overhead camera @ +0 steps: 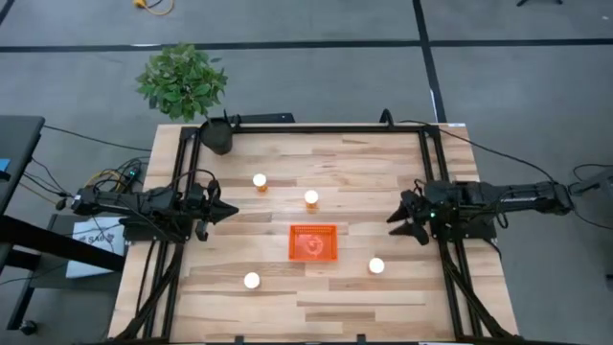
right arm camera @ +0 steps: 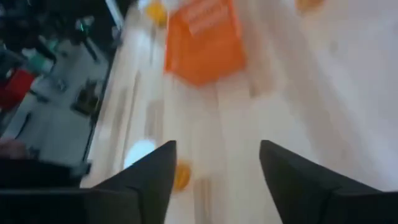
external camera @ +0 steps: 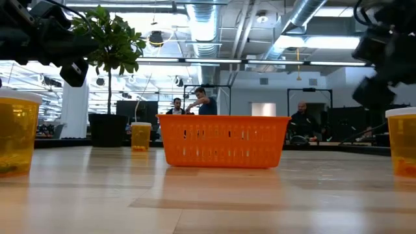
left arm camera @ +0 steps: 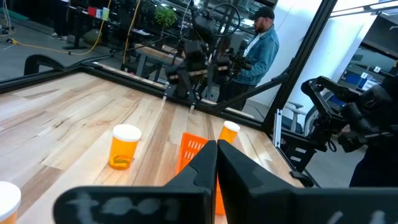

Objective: Pick and place pill bottles into a basket
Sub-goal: Put the orange pill bottle into the orange bin

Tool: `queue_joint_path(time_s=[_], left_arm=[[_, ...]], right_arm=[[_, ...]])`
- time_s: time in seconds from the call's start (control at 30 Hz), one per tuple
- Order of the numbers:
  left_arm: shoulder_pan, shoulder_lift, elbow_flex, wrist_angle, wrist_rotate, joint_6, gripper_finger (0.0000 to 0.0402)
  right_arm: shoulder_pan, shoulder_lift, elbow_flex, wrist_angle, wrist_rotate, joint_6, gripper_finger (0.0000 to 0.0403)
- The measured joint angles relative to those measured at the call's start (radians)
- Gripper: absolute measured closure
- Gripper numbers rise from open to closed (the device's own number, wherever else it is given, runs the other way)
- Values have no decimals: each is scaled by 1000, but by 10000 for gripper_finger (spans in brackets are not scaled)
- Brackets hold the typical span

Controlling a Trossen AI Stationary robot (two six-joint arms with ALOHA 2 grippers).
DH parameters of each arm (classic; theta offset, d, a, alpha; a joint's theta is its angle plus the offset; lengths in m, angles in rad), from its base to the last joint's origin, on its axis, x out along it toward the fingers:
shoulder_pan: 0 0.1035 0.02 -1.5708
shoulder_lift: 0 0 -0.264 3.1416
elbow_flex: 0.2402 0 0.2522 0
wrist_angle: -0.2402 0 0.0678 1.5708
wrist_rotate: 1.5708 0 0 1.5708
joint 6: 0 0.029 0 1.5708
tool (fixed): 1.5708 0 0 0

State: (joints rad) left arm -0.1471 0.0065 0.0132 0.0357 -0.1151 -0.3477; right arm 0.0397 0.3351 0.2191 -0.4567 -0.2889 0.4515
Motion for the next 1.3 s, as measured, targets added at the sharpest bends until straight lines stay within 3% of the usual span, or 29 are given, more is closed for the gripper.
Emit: queue_joint_path(time_s=[0.17,0.5,0.63,0.77,0.93,1.3], left_arm=[[0,0,0,0,0,0,402],[0,0,0,0,0,0,402],[0,0,0,0,0,0,402],[0,0,0,0,0,0,402],[0,0,0,0,0,0,402],[0,0,0,0,0,0,402]], right_arm=[[173,2,-3,-18,79,39,134],[494,138,-3,-22,339,84,132],[575,229,-14,72,408,127,132],[638,335,-45,259,453,159,132],[683,464,-48,373,511,203,132],[702,813,-48,733,579,218,132]])
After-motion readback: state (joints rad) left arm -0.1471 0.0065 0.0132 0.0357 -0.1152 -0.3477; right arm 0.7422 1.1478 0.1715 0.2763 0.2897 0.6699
